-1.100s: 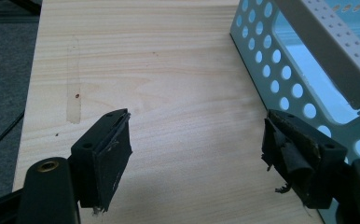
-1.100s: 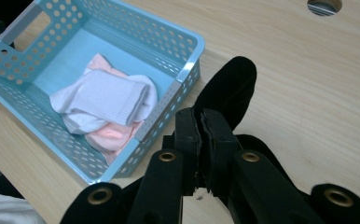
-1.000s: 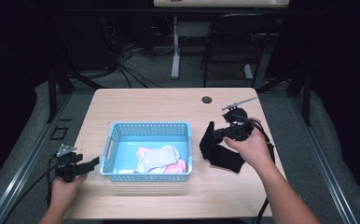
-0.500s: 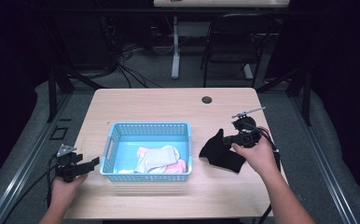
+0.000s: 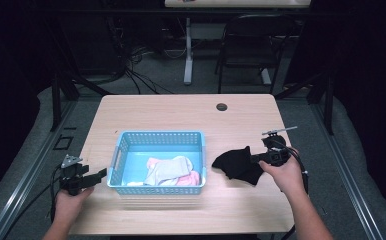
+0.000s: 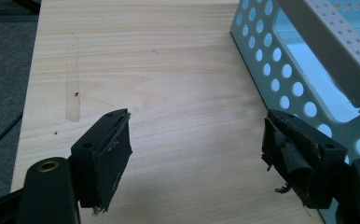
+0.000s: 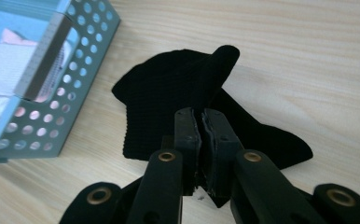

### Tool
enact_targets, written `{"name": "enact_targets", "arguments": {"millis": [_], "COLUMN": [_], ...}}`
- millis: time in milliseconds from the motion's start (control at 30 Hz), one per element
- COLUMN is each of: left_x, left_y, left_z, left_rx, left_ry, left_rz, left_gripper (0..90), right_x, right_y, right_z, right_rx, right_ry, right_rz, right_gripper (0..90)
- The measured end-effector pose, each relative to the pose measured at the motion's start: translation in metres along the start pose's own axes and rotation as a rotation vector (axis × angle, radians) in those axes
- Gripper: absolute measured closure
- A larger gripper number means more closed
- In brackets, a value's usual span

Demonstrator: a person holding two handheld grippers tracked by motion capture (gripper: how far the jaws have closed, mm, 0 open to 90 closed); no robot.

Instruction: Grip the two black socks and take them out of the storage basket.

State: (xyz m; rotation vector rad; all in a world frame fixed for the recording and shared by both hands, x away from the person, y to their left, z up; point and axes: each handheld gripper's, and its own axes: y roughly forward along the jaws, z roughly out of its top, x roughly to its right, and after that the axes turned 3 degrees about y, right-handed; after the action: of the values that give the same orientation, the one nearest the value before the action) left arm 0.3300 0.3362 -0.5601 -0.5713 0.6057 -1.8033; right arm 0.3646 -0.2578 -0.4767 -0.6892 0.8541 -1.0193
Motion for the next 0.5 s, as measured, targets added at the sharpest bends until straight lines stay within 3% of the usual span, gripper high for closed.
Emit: {"name": "enact_targets", "arguments": {"millis": [500], "left_x": [0.0], "left_y": [0.0], "left_z": [0.0], "left_rx": [0.001], "left_ry": [-0.005], "left_rz": [0.002], "left_gripper": [23.6], "right_x": [0.006], "right_y": [0.011], "right_z": [-0.008], "right_rx": [0.0], "right_ry": [0.013], "right_rz": [-0.041], "right_gripper": [71.2]}}
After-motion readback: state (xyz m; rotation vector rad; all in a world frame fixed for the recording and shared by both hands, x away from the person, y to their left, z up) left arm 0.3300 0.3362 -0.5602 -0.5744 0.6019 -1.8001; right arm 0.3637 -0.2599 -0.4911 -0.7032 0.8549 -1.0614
